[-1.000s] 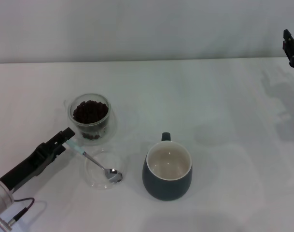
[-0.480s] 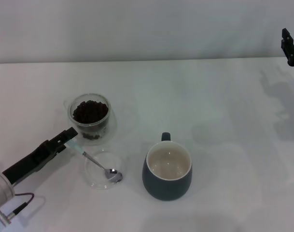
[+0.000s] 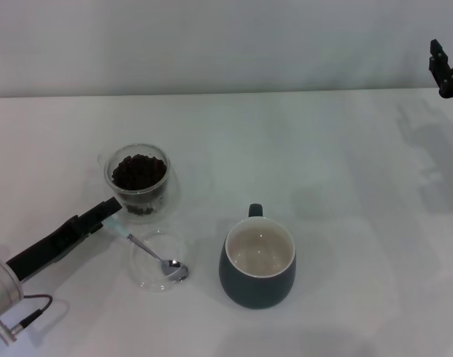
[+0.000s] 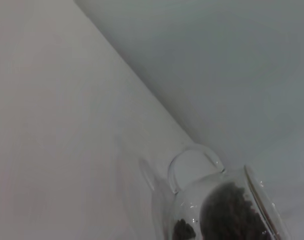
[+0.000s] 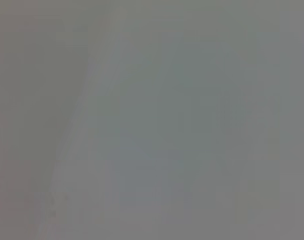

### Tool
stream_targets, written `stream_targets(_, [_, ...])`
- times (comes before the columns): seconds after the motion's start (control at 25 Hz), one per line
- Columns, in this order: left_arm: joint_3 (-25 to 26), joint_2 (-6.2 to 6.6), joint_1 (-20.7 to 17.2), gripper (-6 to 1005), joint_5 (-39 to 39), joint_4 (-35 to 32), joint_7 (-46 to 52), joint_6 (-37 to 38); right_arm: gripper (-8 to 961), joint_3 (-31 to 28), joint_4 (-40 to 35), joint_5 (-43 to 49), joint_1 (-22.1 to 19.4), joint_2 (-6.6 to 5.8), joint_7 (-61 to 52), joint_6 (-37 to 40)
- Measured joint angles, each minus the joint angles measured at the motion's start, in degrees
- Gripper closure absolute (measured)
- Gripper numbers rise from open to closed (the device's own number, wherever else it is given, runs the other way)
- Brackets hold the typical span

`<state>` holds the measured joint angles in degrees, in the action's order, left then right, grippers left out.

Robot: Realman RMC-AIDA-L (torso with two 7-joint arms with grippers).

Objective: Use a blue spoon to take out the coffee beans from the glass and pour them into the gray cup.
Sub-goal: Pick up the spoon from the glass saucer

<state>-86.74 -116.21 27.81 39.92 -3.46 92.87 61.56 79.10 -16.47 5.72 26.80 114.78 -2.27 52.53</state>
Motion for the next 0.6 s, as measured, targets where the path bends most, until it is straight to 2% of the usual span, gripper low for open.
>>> stream_targets(0.4, [0.2,-0.5,-0.5,247,0.1,-0.1,-1.9,-0.3,430,0.0,0.1,0.0,0.0,0.37,0.2,-0.1])
stream_targets(0.6, [0.5,-0.77,-0.9,283,-0.2,-0.1,-2.2,-0.3,430,0.0,0.1,0.1,-0.3,0.36,0.1,-0.1])
